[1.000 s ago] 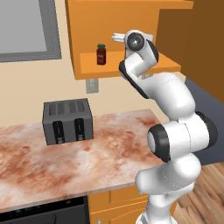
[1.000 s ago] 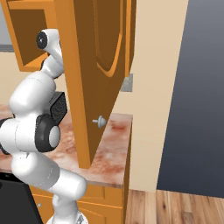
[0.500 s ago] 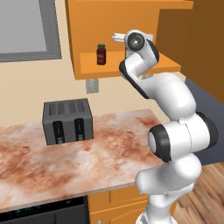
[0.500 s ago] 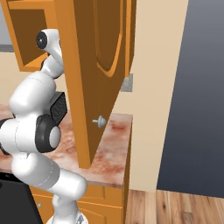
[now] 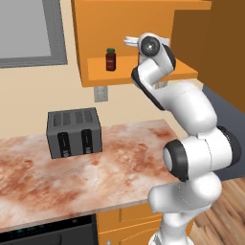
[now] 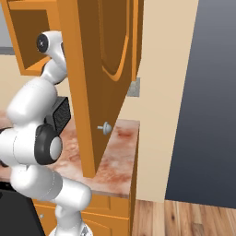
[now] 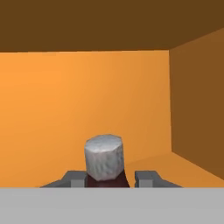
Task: Collect the paprika, ketchup, and shaker from the cabinet and place them next to the stove.
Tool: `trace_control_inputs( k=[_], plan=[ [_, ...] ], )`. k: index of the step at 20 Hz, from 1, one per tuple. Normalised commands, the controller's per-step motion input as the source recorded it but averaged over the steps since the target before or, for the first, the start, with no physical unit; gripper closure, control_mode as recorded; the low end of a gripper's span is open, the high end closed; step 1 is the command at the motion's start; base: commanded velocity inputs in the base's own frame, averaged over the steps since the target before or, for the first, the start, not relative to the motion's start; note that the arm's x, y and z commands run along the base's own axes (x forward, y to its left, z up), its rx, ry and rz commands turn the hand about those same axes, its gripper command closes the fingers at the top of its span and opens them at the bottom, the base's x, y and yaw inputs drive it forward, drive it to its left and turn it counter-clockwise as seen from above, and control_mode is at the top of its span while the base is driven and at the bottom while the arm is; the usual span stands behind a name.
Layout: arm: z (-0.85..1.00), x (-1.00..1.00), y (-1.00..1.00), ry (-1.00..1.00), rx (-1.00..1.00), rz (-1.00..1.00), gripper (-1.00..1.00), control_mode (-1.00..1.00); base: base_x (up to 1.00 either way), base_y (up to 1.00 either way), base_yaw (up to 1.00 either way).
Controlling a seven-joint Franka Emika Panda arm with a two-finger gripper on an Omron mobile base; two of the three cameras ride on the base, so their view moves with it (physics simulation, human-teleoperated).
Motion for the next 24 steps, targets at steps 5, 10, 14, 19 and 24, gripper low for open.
trace_control_inputs(
  k=[5, 10, 14, 19, 24],
  plan=[
    [0.00, -0.56, -0.19, -0.02, 0.00, 0.00, 1.00, -1.00, 0.00, 0.00, 0.00],
    [0.20, -0.71, -0.06, 0.00, 0.00, 0.00, 1.00, -1.00, 0.00, 0.00, 0.00],
    [0.33, -0.79, 0.17, 0.05, -0.04, 0.02, 1.00, -1.00, 0.00, 0.00, 0.00],
    [0.22, -0.81, 0.16, 0.08, -0.04, 0.05, 1.00, -1.00, 0.00, 0.00, 0.00],
    [-0.12, -0.80, 0.06, 0.01, -0.01, 0.06, 1.00, -1.00, 0.00, 0.00, 0.00]
  ],
)
